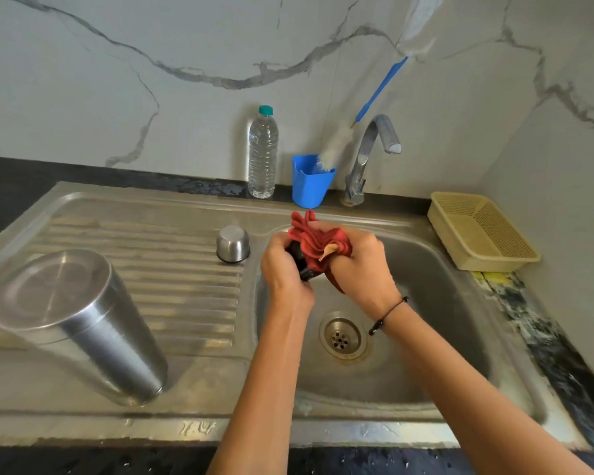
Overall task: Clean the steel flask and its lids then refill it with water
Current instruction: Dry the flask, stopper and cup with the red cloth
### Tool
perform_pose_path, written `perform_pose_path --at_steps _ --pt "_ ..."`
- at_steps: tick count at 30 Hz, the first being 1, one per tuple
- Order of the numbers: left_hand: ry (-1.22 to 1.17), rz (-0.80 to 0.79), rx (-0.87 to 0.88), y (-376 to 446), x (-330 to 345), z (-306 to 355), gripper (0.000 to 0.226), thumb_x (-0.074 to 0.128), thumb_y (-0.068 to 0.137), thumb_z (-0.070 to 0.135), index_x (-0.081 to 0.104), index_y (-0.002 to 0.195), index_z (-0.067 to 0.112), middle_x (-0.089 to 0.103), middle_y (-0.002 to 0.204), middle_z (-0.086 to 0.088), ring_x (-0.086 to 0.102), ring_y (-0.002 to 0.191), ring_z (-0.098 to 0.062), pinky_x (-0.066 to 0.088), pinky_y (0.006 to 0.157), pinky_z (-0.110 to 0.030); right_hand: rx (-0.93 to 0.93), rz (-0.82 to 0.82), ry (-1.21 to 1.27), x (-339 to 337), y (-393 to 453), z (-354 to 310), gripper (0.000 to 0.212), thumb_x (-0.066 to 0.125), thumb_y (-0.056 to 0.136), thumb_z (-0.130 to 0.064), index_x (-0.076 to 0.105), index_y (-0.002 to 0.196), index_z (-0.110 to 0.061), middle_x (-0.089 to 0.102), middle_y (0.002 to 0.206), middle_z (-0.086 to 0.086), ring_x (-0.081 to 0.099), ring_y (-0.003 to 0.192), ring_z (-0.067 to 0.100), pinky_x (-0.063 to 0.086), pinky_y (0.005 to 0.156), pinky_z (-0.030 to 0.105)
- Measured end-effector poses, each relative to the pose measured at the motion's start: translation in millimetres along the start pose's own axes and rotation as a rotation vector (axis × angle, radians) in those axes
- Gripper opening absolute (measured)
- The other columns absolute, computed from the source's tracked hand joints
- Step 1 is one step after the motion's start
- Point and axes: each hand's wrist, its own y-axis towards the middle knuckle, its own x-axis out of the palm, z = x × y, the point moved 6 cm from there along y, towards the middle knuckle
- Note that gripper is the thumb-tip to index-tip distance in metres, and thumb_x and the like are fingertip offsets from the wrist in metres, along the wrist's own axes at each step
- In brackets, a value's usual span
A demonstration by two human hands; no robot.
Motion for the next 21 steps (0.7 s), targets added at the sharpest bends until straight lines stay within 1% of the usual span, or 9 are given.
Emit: perform_pose_path --at_steps 2,4,6,7,9,12,15,18,21 --pt "0.015 -0.035 0.003 -0.4 1.2 2.4 0.020 0.049 0.087 0.015 0.066 0.077 0.011 0.066 0.070 -0.003 0.061 0.066 -0.017 0.048 0.056 -0.024 0.095 -0.018 0.068 0.2 3.7 5.7 0.047 0.051 0.079 0.006 0.070 0.108 -0.026 0.073 0.091 -0.002 0.064 0.092 0.016 0.051 0.088 0.030" --pt "0.044 -0.093 0.016 0.0 3.9 6.7 0.013 0.052 0.089 0.015 0.061 0.081 0.010 0.062 0.071 -0.004 0.059 0.063 -0.015 0.048 0.054 -0.024 0.212 0.008 0.296 -3.6 8.2 8.3 0.049 0.045 0.077 0.012 0.071 0.100 -0.022 0.073 0.088 -0.005 0.065 0.091 0.012 0.053 0.087 0.030" --pt "0.066 -0.109 0.056 1.9 4.4 12.1 0.005 0.057 0.090 0.014 0.056 0.091 0.009 0.058 0.072 -0.003 0.056 0.061 -0.012 0.047 0.052 -0.022 0.286 0.092 0.506 -13.2 12.2 6.4 0.051 0.040 0.076 0.020 0.068 0.090 -0.020 0.072 0.082 -0.008 0.066 0.083 0.007 0.054 0.084 0.027" --pt "0.077 -0.087 0.076 3.0 2.6 13.6 0.012 0.060 0.090 0.013 0.055 0.099 0.007 0.057 0.073 -0.003 0.056 0.061 -0.011 0.046 0.051 -0.020 0.267 0.150 0.515 -19.7 14.3 3.1 0.054 0.040 0.074 0.021 0.068 0.090 -0.022 0.071 0.084 -0.008 0.066 0.086 0.008 0.053 0.088 0.030" --pt "0.110 -0.043 0.116 5.8 -0.8 16.6 0.025 0.062 0.088 0.008 0.053 0.111 0.002 0.056 0.074 -0.003 0.054 0.059 -0.009 0.044 0.048 -0.018 0.169 0.234 0.462 -28.1 17.7 -2.2 0.057 0.044 0.074 0.019 0.068 0.097 -0.026 0.070 0.094 -0.011 0.064 0.098 0.007 0.050 0.095 0.032" --pt "0.101 -0.049 0.135 5.7 1.8 17.4 0.013 0.056 0.087 0.005 0.052 0.098 0.001 0.056 0.067 -0.003 0.052 0.058 -0.012 0.042 0.047 -0.019 0.004 0.151 0.313 -15.7 11.8 -16.4 0.050 0.053 0.079 0.013 0.067 0.109 -0.024 0.070 0.097 -0.013 0.064 0.096 0.001 0.052 0.087 0.026" --pt "0.094 -0.087 0.130 1.9 5.9 20.1 0.043 0.062 0.072 0.029 0.057 0.103 0.000 0.063 0.081 -0.010 0.057 0.076 -0.021 0.046 0.064 -0.028 -0.157 0.089 -0.005 4.7 -0.3 -22.0 0.059 0.056 0.070 0.009 0.064 0.119 -0.024 0.073 0.094 -0.001 0.067 0.085 0.015 0.052 0.080 0.033" --pt "0.088 -0.086 0.194 2.2 2.5 27.7 0.015 0.058 0.084 0.021 0.052 0.089 0.008 0.053 0.070 -0.004 0.049 0.067 -0.016 0.039 0.059 -0.027 -0.210 0.112 -0.050 8.5 -3.2 -21.5 0.062 0.055 0.068 0.009 0.063 0.120 -0.024 0.073 0.087 -0.001 0.067 0.078 0.020 0.052 0.075 0.037" --pt "0.042 -0.172 0.190 1.2 5.9 29.5 0.040 0.064 0.066 0.025 0.050 0.100 0.008 0.051 0.073 -0.007 0.049 0.068 -0.015 0.039 0.060 -0.027 -0.152 0.089 0.012 3.3 4.1 -21.3 0.053 0.055 0.075 0.007 0.067 0.114 -0.027 0.073 0.085 -0.002 0.066 0.079 0.018 0.053 0.076 0.036"
